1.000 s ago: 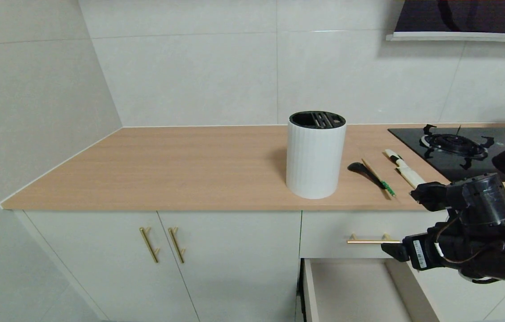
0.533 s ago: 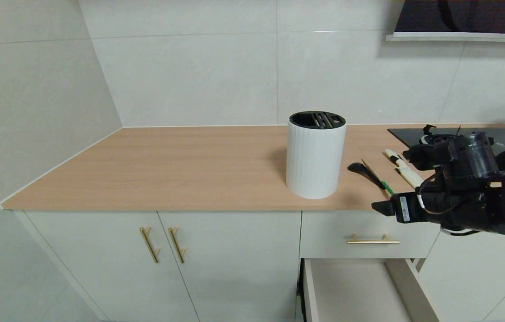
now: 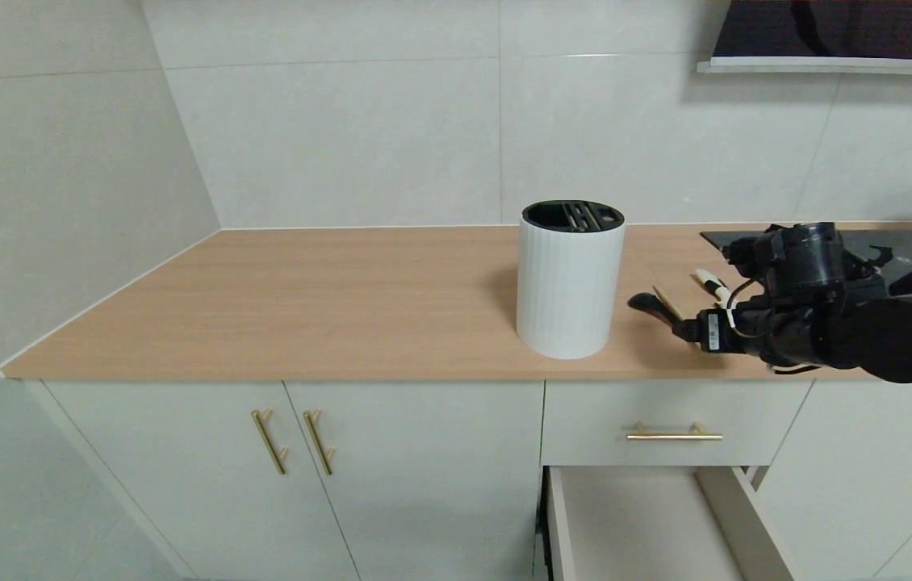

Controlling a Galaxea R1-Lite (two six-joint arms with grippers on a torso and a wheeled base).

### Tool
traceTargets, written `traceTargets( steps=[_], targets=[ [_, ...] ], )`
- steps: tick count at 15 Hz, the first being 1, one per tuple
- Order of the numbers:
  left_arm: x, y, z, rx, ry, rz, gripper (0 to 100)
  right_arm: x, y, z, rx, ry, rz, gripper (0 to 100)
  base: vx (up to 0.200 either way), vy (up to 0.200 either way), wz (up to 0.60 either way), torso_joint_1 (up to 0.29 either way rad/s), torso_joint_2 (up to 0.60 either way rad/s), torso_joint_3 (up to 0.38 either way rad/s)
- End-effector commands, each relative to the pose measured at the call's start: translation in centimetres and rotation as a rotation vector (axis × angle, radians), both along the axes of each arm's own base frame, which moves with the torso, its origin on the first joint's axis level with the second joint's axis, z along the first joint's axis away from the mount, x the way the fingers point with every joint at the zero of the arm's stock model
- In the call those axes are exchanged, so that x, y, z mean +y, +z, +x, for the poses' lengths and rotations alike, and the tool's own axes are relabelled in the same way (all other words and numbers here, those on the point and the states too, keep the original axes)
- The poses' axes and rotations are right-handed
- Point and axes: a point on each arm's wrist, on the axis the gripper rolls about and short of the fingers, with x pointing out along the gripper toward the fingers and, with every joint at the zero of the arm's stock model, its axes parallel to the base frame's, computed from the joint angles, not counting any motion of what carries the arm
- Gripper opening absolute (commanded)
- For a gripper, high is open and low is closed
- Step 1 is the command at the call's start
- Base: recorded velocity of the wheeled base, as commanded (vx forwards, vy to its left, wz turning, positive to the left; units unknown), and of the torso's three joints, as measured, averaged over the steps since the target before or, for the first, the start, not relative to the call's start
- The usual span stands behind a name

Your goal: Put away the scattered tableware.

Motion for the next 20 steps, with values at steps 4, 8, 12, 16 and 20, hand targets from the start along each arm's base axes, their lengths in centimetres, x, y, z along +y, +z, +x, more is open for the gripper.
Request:
traceTargets(
  steps=[4, 8, 12, 16, 20],
  targets=[
    [0.0, 0.0, 0.0, 0.000, 0.000, 0.000, 100, 0.1, -2.9, 1.3, 0.050, -0.012, -0.018, 100, 0.000, 0.000, 0.00, 0.000, 0.00, 0.000],
    [0.0, 0.0, 0.0, 0.001, 0.000, 0.000, 100, -1.0, -3.1, 2.2, 0.025, -0.048, -0.012, 100, 0.000, 0.000, 0.00, 0.000, 0.00, 0.000],
    [0.0, 0.0, 0.0, 0.001, 0.000, 0.000, 100, -1.0, -3.5, 2.5, 0.020, -0.058, -0.017, 100, 0.000, 0.000, 0.00, 0.000, 0.00, 0.000],
    [0.0, 0.0, 0.0, 0.000, 0.000, 0.000, 100, -1.0, -3.6, 2.5, 0.023, -0.056, -0.017, 0, 0.000, 0.000, 0.00, 0.000, 0.00, 0.000],
    [0.0, 0.0, 0.0, 0.001, 0.000, 0.000, 100, -1.0, -3.7, 2.5, 0.026, -0.056, -0.018, 0, 0.000, 0.000, 0.00, 0.000, 0.00, 0.000]
  ],
)
